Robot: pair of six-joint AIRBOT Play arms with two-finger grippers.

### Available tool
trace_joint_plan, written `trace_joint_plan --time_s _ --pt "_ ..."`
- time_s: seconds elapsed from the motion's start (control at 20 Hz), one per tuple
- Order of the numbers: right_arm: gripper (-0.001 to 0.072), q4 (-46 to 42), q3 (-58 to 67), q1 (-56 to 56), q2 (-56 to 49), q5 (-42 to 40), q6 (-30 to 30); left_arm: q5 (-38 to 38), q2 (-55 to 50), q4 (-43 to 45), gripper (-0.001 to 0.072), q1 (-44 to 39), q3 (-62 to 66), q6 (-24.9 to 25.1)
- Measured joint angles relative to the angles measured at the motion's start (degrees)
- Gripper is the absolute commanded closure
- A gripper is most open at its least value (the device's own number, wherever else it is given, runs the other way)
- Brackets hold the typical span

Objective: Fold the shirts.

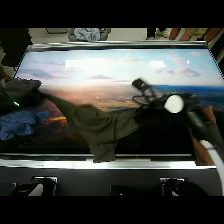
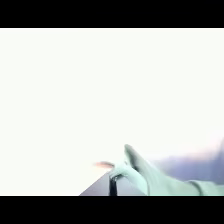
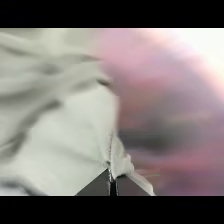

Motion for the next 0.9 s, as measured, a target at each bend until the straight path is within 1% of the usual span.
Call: trace_joint_plan --time_s 0.15,0.2,0.3,0.4,0.6,0.8,0.9 --pt "0.0673 -18.97 14.51 0.09 8.61 1.68 3.37 1.14 1.57 0.55 0.0682 4.39 19.04 -0.09" --pt "0.0673 -23.34 18.27 0.07 11.02 1.97 4.02 1.27 2.01 0.70 0.0682 5.64 24.13 -0.28" --pt "0.0673 -29.33 24.02 0.07 15.61 2.80 4.87 1.62 2.93 0.85 0.0682 8.33 32.39 -1.46" --pt "0.0673 -33.44 26.95 0.07 19.15 3.56 5.46 2.21 4.00 1.05 0.0682 10.67 36.98 -2.99" --pt "0.0673 -39.23 29.22 0.07 23.06 4.96 6.40 4.39 6.08 1.18 0.0682 12.96 40.59 -5.49" --pt "0.0672 -41.75 29.97 0.07 24.28 7.69 6.73 5.46 6.99 1.44 0.0682 13.57 41.57 -6.51" --pt "0.0671 -42.14 30.10 0.07 24.11 11.91 6.71 5.64 6.73 2.36 0.0682 13.70 41.70 -6.62"
